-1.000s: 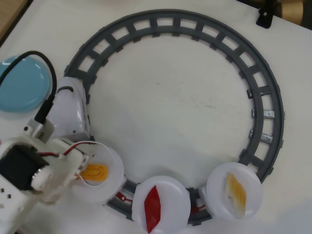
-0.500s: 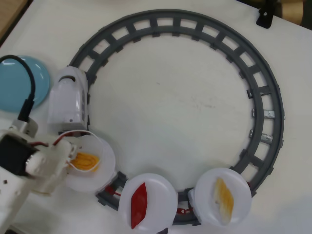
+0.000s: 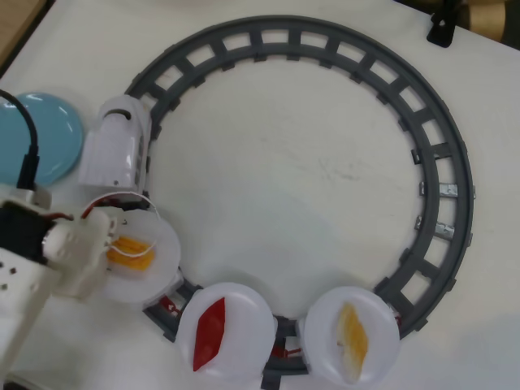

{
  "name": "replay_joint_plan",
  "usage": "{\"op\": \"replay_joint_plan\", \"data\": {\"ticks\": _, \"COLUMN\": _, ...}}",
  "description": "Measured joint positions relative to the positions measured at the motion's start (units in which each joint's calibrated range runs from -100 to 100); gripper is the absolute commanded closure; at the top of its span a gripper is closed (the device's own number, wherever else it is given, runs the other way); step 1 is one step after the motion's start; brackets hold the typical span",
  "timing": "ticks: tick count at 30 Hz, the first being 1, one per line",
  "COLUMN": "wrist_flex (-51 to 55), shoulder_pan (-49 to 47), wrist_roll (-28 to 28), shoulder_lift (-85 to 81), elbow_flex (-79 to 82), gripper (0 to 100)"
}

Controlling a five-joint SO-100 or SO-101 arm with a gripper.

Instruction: Pick up the sushi from the Shinkansen and put it on the blue dish

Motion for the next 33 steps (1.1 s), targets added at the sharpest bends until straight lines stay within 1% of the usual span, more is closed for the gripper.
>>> {"op": "replay_joint_plan", "data": {"ticks": 6, "wrist_flex": -2.94, "shoulder_pan": 0.00, "wrist_roll": 0.05, "shoulder_lift": 6.16, "elbow_flex": -0.09, "gripper": 75}}
{"op": "replay_joint_plan", "data": {"ticks": 8, "wrist_flex": -3.28, "shoulder_pan": 0.00, "wrist_roll": 0.05, "shoulder_lift": 6.33, "elbow_flex": -0.09, "gripper": 79}}
{"op": "replay_joint_plan", "data": {"ticks": 12, "wrist_flex": -4.03, "shoulder_pan": 0.00, "wrist_roll": 0.05, "shoulder_lift": 6.33, "elbow_flex": -0.18, "gripper": 90}}
{"op": "replay_joint_plan", "data": {"ticks": 17, "wrist_flex": -4.12, "shoulder_pan": 0.00, "wrist_roll": 0.05, "shoulder_lift": 6.33, "elbow_flex": -0.37, "gripper": 96}}
{"op": "replay_joint_plan", "data": {"ticks": 28, "wrist_flex": -3.36, "shoulder_pan": 0.00, "wrist_roll": 0.05, "shoulder_lift": 6.58, "elbow_flex": -1.74, "gripper": 96}}
{"op": "replay_joint_plan", "data": {"ticks": 33, "wrist_flex": 0.42, "shoulder_pan": 0.00, "wrist_roll": 0.05, "shoulder_lift": 6.66, "elbow_flex": -7.14, "gripper": 96}}
